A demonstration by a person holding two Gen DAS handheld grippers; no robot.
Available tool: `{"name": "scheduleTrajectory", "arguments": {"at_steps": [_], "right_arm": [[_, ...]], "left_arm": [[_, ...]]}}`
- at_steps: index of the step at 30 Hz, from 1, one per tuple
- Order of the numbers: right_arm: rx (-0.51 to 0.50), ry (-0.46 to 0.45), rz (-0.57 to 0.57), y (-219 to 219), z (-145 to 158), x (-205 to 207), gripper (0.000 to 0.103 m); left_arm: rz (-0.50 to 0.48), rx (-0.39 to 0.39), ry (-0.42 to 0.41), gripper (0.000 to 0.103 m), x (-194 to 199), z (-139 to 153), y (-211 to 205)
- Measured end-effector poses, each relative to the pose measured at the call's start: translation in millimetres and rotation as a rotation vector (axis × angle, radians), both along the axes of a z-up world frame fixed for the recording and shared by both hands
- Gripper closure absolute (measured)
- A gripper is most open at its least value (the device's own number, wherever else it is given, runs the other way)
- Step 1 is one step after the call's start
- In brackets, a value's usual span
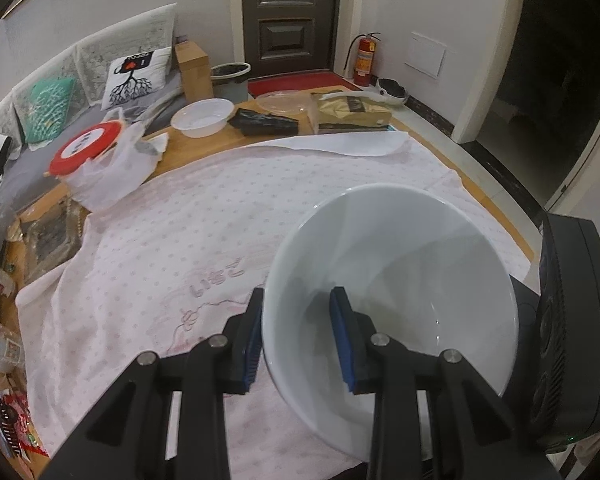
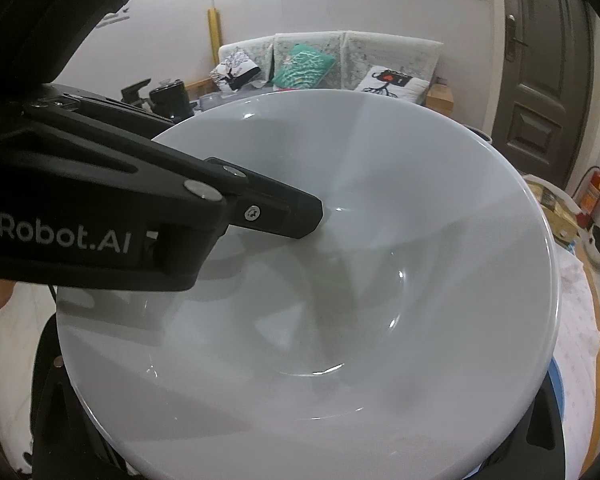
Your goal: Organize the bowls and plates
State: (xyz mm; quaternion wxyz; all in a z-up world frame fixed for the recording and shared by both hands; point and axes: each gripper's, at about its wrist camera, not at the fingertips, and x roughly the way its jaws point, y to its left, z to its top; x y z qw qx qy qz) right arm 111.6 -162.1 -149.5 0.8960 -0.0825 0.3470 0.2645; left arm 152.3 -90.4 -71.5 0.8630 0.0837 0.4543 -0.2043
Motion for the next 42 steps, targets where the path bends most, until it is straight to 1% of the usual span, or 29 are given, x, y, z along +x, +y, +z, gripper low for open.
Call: {"name": "scheduleTrajectory", "arguments": {"at_steps": [14,27,35,42], "right_arm": [[-0.002,0.023,-0.071,-50.3,-4.0,-1.3,0.001],[-0.02,0.08,-0.122,-97.4,-23.7,-5.6,0.001],[-0.038,0.127,-0.132,-105.5,-36.6,1.2,0.001],[-0.038,0.154,-0.142,-106.2,-43.9,10.0,0.001]], "left_arm": [[-0.069,-0.006,0.021,0.074,6.5,-10.5,-53.4],[-0.118,-0.022,0.073,0.074,14.7,-34.7,-98.8],[-0.125,-0.035,0.121,0.074,24.5,-52.3,-111.6],[-0.131,-0.028,0.14,0.074,30.4,-60.7,-117.1]]}}
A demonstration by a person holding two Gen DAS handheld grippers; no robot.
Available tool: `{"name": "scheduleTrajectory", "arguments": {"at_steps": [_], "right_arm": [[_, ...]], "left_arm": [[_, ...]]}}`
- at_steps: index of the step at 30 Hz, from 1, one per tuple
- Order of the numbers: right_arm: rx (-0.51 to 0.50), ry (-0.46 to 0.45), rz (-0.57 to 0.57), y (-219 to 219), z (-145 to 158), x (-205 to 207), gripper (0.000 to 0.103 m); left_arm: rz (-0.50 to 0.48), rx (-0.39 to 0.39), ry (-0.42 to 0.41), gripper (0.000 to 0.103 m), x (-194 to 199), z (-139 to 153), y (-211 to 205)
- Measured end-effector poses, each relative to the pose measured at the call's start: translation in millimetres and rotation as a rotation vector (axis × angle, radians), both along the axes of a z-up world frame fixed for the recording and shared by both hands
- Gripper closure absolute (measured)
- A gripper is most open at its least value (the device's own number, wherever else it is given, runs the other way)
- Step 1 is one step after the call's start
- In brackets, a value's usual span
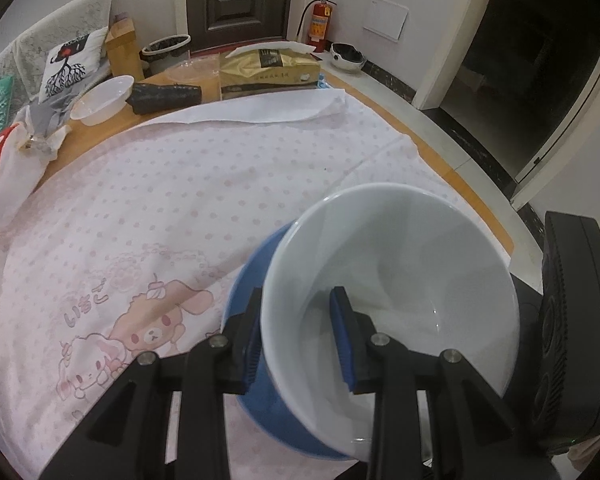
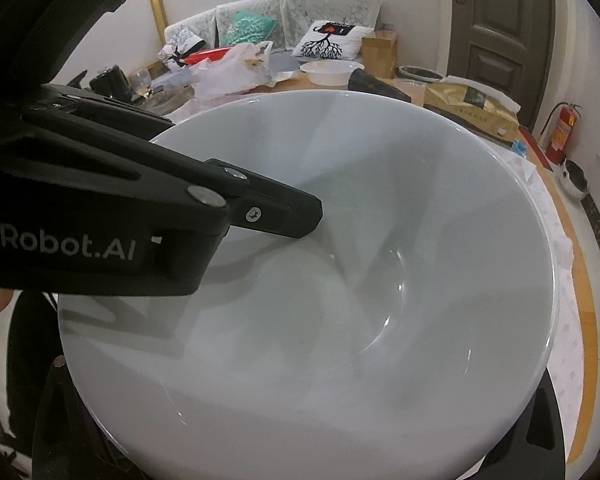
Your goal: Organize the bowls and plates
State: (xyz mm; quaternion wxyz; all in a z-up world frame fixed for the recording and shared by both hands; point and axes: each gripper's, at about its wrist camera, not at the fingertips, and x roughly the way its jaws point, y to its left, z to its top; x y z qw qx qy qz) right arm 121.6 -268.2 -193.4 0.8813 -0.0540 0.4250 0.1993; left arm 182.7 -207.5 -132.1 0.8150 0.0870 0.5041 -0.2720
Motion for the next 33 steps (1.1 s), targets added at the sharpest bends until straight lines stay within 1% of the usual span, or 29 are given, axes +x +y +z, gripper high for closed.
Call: {"name": "scheduleTrajectory", "arguments": {"at_steps": [7,30,33], "right_arm": [[-0.015,0.026,-0.003,-3.2,-8.2,3.2,0.001],[-0.045,0.04,0.01,1.1,-12.8,-0.1,0.001],[-0.051,0.054,0.013,2.8,-15.2,-1.6,0.001]], "left_arm": [[-0.001,-0.011,0.027,0.074,3.5,-10.0,-2.2],[0.004,-0.038,0.025,0.074,-1.7,-14.5,2.0],[0.005,-0.029,0.023,0.073,-4.0,-15.6,3.4]]}}
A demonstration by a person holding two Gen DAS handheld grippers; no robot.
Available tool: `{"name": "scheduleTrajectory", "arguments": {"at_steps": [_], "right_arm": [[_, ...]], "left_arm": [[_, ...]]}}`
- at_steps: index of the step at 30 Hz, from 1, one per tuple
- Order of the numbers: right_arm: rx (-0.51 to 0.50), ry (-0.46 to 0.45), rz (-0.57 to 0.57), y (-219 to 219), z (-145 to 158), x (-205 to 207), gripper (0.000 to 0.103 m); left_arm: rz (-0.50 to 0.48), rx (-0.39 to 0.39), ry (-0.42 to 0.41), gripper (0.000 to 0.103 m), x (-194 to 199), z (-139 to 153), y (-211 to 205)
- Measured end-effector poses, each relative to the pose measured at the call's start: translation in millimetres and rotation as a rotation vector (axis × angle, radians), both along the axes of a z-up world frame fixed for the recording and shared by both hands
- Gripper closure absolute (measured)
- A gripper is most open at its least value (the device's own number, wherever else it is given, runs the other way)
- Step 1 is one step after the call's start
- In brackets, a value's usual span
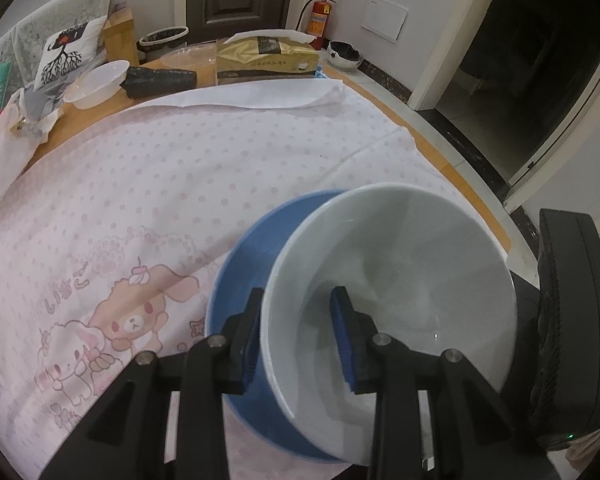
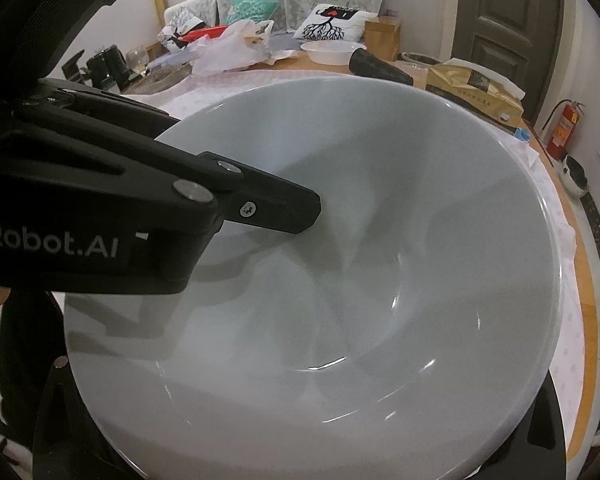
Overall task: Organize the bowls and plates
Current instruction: 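Lower the nested bowls onto the blue plate and open both tools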
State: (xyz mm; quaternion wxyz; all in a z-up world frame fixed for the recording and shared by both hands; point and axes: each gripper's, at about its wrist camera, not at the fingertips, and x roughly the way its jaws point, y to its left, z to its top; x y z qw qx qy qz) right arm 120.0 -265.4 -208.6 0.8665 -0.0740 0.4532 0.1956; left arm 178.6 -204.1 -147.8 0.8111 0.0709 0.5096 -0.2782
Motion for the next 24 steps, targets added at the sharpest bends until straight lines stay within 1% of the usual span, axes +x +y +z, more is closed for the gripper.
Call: {"name": "scheduleTrajectory", "arguments": {"at_steps": [2,9,13,21,23,24], "right_arm": [[-0.01,-0.005,-0.004,1.0,0.3,-1.1,0.001],[-0.029,0.0,-0.014,0.5,2.0,-3.0,0.001],[-0.04,-0.007,-0.015,0.1,4.9,-6.5,0.001],[-0.047,-0.039,-0.012,-4.7,18.4,-21.6,0.002],[-0.042,-0.063,-0.009,-6.4,27.2,-27.8,0.002],[-0.04,-0.073,-0.008,-7.0,31.8,-30.6,0.002]], "left_arm": [[0.001,0.01,-0.013,0.072,-1.7,0.5,0.1],[0.009,0.009,-0.013,0.072,-4.0,0.6,1.9],[0.016,0.001,-0.027,0.064,-7.0,4.3,4.1],[0.036,-0.017,-0.074,0.056,-16.0,21.4,13.1],[0.045,-0.026,-0.098,0.049,-20.1,29.5,17.0],[0.049,-0.03,-0.111,0.047,-22.0,33.2,19.1]]}}
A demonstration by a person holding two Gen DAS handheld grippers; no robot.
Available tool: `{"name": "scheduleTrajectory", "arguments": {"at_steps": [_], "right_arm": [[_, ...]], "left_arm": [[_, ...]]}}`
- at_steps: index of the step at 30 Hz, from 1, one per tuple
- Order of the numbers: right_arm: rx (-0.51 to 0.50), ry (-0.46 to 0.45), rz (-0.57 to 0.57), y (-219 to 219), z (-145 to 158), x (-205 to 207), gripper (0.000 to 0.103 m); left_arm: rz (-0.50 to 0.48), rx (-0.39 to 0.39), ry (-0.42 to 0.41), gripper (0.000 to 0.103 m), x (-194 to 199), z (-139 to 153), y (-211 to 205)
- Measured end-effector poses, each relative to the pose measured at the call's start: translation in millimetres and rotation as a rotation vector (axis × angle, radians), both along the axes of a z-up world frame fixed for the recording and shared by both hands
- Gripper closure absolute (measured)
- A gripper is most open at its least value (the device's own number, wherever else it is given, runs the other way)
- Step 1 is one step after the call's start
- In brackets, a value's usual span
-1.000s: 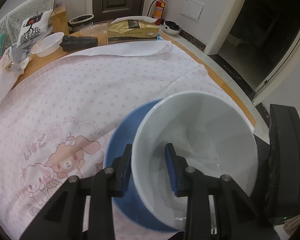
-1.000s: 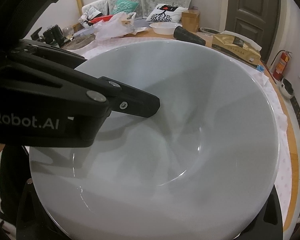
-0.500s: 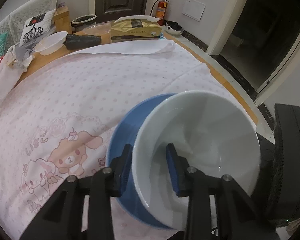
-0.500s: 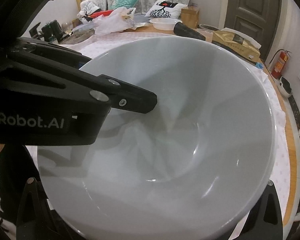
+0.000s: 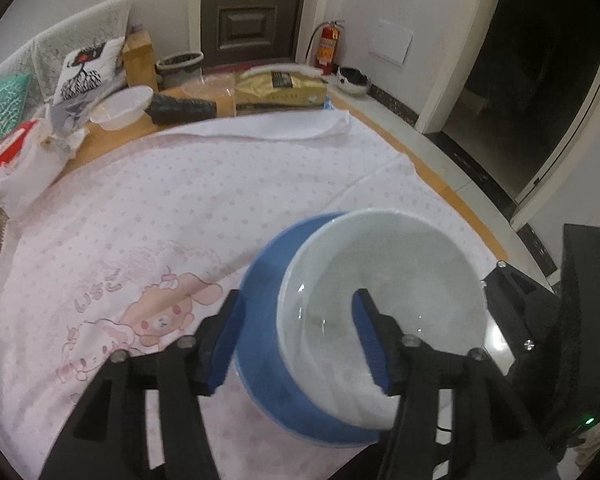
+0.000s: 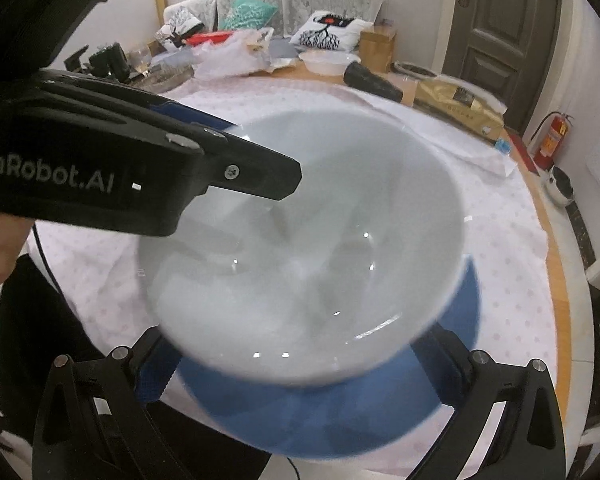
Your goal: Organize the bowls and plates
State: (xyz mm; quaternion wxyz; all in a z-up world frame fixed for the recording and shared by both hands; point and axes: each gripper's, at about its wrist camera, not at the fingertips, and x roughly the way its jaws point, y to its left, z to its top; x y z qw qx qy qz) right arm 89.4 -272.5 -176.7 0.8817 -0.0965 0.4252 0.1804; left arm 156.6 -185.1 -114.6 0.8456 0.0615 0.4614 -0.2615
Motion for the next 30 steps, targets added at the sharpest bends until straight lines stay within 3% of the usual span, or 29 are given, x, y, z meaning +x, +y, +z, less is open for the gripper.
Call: {"name": "scheduleTrajectory", "arguments": {"at_steps": [3,5,13,17,20,30], "right_arm": [[0.009,-0.035,0.018,-2.1,15.8,-9.4,0.002],[-0.002,-0.069,0.034,-2.7,27.4,-18.9,0.002],[0.023,-0.172,0.095,2.5,63.0,-44.0,0.001],[0.063,-0.243,0.11,4.7,76.0,-50.2,0.001],[0.087,-0.293,0.096,4.1,84.9,-51.7,0.001],[0.172,-0.429,0.051,-1.4,119.4,-53.6,0.001]], "left_arm": [[0.014,-0.015,-0.04,0.044,-8.5,12.9,7.3],[0.03,-0.025,-0.065,0.035,-14.0,21.0,13.0],[0.11,-0.049,-0.192,0.018,-40.2,55.2,37.9],[0.146,-0.046,-0.253,0.017,-53.1,68.4,50.6],[0.189,-0.035,-0.299,0.002,-61.1,75.7,59.3],[0.315,-0.028,-0.455,0.001,-90.1,97.5,85.5]]}}
